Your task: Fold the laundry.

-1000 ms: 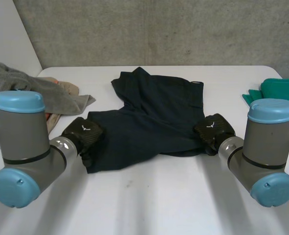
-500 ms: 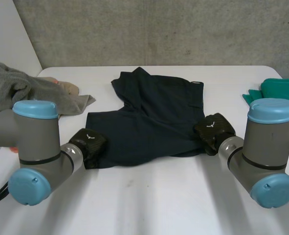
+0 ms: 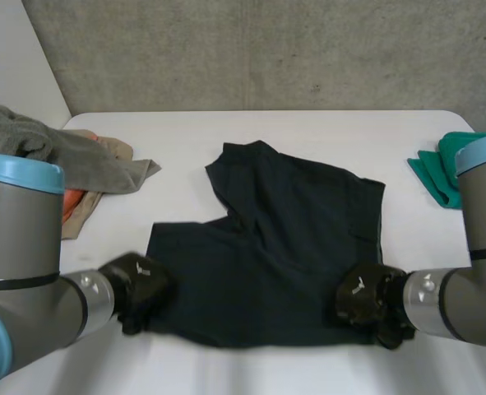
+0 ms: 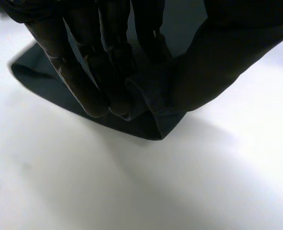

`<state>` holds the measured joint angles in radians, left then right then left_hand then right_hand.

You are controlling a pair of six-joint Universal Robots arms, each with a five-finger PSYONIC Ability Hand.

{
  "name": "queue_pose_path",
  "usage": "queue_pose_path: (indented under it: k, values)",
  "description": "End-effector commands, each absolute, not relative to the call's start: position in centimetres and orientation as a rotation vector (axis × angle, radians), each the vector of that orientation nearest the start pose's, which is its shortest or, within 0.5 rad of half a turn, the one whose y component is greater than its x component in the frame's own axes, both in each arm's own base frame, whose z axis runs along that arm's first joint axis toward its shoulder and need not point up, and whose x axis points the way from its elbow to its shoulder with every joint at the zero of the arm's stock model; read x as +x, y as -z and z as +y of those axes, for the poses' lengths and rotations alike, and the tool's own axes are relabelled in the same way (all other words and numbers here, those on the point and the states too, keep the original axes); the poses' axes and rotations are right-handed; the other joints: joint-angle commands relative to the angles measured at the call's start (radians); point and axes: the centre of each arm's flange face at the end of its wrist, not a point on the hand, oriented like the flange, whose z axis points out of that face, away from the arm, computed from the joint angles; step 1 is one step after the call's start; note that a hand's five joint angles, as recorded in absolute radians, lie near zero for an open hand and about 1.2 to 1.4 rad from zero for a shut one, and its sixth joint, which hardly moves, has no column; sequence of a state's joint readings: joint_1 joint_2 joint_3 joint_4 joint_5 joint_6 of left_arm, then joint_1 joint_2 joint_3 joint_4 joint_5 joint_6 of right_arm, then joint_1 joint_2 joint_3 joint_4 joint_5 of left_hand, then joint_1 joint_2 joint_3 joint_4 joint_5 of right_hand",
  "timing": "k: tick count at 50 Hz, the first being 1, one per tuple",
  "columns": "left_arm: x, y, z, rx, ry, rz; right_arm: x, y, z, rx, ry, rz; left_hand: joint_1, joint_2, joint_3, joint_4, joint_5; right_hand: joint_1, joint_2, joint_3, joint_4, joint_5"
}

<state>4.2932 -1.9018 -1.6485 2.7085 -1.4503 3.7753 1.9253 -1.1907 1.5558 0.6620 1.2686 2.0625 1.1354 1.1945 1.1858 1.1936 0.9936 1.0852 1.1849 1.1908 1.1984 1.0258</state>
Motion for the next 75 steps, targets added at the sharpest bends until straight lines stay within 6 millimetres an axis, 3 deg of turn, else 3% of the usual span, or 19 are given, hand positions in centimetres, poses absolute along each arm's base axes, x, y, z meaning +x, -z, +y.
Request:
queue_pose_path:
  k: [1,2,3,4,5,10,14,17,24,32,41,50,54,55,59,60,70,75]
  values:
    - [-24.9,-17.3,-18.5,1.702,1.041,2.480,23.3,-18.2,-19.9,-2.009,0.943,2.139,0.261,0.202,0.210,0.203,0.228,0.311,0.211,0.205,0.198,0.196]
    - [-25.2,-17.6,-18.8,1.702,1.078,2.468,23.4,-18.0,-20.4,-1.968,0.985,2.161,0.261,0.202,0.210,0.203,0.228,0.311,0.211,0.205,0.198,0.196]
    - [-25.6,-18.0,-19.1,1.698,1.115,2.456,23.5,-17.9,-20.6,-1.948,1.007,2.172,0.122,0.063,0.071,0.063,0.089,0.311,0.211,0.205,0.198,0.196]
    - [-26.0,-18.4,-19.4,1.693,1.154,2.447,23.5,-17.7,-20.8,-1.929,1.032,2.180,-0.188,-0.247,-0.238,-0.246,-0.221,0.311,0.211,0.205,0.198,0.196]
    - [-26.8,-19.3,-20.1,1.674,1.242,2.428,23.6,-17.4,-21.1,-1.891,1.067,2.198,-0.700,-0.759,-0.750,-0.758,-0.732,0.311,0.211,0.205,0.198,0.196]
    - [-29.4,-22.0,-23.4,1.577,1.570,2.333,23.8,-16.6,-21.6,-1.808,1.161,2.220,-0.919,-0.978,-0.969,-0.977,-0.951,0.311,0.211,0.205,0.198,0.196]
    - [-32.5,-23.1,-27.5,1.516,1.853,2.185,23.8,-16.2,-21.8,-1.787,1.224,2.228,-0.843,-0.902,-0.893,-0.901,-0.876,0.311,0.211,0.205,0.198,0.196]
    - [-34.5,-23.4,-30.1,1.526,1.969,2.087,24.0,-15.8,-22.0,-1.777,1.274,2.234,-0.735,-0.794,-0.785,-0.793,-0.767,0.311,0.211,0.205,0.198,0.196]
    - [-36.9,-20.4,-33.1,1.716,1.909,2.037,24.2,-15.3,-22.1,-1.755,1.325,2.244,-0.687,-0.746,-0.738,-0.745,-0.720,0.311,0.211,0.205,0.198,0.196]
    - [-37.6,-16.5,-35.5,1.895,1.899,1.818,24.1,-15.0,-22.8,-1.745,1.368,2.271,-0.596,-0.655,-0.647,-0.654,-0.629,0.311,0.211,0.205,0.198,0.196]
    - [-38.2,-13.5,-36.5,2.047,1.932,1.508,23.8,-14.5,-23.4,-1.741,1.372,2.301,-0.590,-0.649,-0.641,-0.648,-0.623,0.311,0.211,0.205,0.198,0.196]
    - [-39.4,-11.4,-35.7,2.150,1.937,1.322,23.7,-14.5,-23.6,-1.733,1.379,2.320,-0.561,-0.620,-0.611,-0.619,-0.594,0.311,0.211,0.205,0.198,0.196]
    - [-39.9,-11.3,-35.5,2.157,1.945,1.269,23.6,-14.5,-23.7,-1.738,1.380,2.319,-0.336,-0.395,-0.386,-0.394,-0.368,0.311,0.211,0.205,0.198,0.196]
    - [-40.1,-11.3,-35.3,2.157,1.947,1.254,23.6,-14.5,-23.8,-1.734,1.382,2.323,-0.137,-0.196,-0.188,-0.195,-0.170,0.311,0.211,0.205,0.198,0.196]
    - [-40.5,-10.9,-35.3,2.137,1.938,1.184,23.5,-14.6,-23.9,-1.732,1.386,2.327,0.259,0.200,0.209,0.201,0.227,0.311,0.211,0.205,0.198,0.196]
    - [-40.6,-10.7,-35.3,2.129,1.929,1.172,23.5,-14.7,-23.9,-1.730,1.390,2.327,0.261,0.202,0.210,0.203,0.228,0.311,0.211,0.205,0.198,0.196]
    - [-38.4,-11.9,-36.8,1.901,1.776,1.342,23.6,-14.9,-23.9,-1.725,1.396,2.323,0.261,0.202,0.210,0.203,0.228,0.311,0.211,0.205,0.198,0.196]
    - [-36.6,-12.3,-37.0,1.812,1.739,1.557,23.9,-15.1,-23.4,-1.730,1.393,2.310,0.261,0.202,0.210,0.203,0.228,0.311,0.211,0.205,0.198,0.196]
